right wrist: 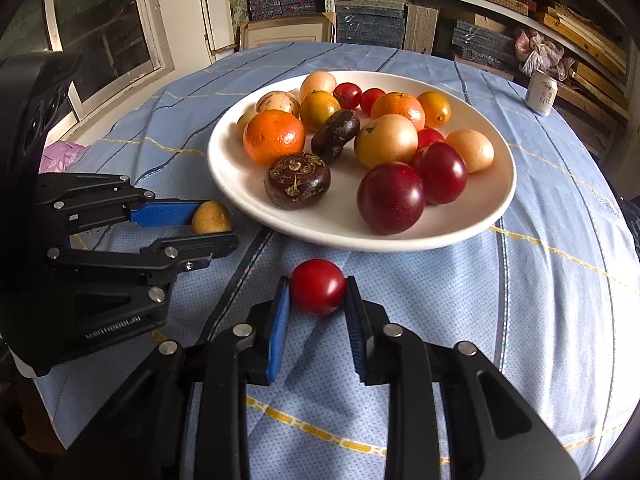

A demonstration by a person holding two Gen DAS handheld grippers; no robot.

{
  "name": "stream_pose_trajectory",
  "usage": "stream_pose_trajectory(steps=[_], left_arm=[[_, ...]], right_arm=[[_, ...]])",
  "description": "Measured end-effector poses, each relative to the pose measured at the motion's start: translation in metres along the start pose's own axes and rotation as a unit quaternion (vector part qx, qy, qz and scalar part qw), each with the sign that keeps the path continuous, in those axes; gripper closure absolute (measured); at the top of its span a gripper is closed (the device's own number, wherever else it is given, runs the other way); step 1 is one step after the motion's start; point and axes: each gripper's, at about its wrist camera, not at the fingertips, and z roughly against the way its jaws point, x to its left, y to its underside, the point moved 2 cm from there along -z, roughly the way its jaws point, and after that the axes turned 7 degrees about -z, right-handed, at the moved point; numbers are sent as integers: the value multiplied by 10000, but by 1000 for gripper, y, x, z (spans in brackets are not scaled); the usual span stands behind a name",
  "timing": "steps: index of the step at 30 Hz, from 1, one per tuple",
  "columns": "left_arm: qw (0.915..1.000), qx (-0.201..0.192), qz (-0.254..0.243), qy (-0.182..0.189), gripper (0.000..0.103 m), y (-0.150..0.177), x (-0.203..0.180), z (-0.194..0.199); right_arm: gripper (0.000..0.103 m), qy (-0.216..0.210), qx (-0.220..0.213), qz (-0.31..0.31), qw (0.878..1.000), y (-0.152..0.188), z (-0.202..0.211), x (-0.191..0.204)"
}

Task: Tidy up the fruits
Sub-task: 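Grasp the small brown kiwi-like fruit with the left gripper while the right gripper grasps a red tomato, then carry the kiwi-like fruit and tomato onto the plate and open both grippers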

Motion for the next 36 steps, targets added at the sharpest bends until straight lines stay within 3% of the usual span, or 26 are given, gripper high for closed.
stream_pose_trajectory(steps=[11,14,19,28,36], left_arm=[[9995,-275,17,-139,74,-1,-7,33],[9990,-434,33,-26,74,-8,-8,43],[9978,-641,31,-153,74,-26,-5,51],[9965,-762,48,-347,74,-67,6,40],[9974,-586,217,-351,74,-107,21,3]], right_arm=[[77,-169,-235,27,9996,1,33,-7],[77,-59,-377,89,9992,-4,46,-8],[77,112,-606,158,9980,-23,64,-16],[77,277,-932,333,9947,-63,81,-37],[77,220,-906,479,9945,-112,51,-55]])
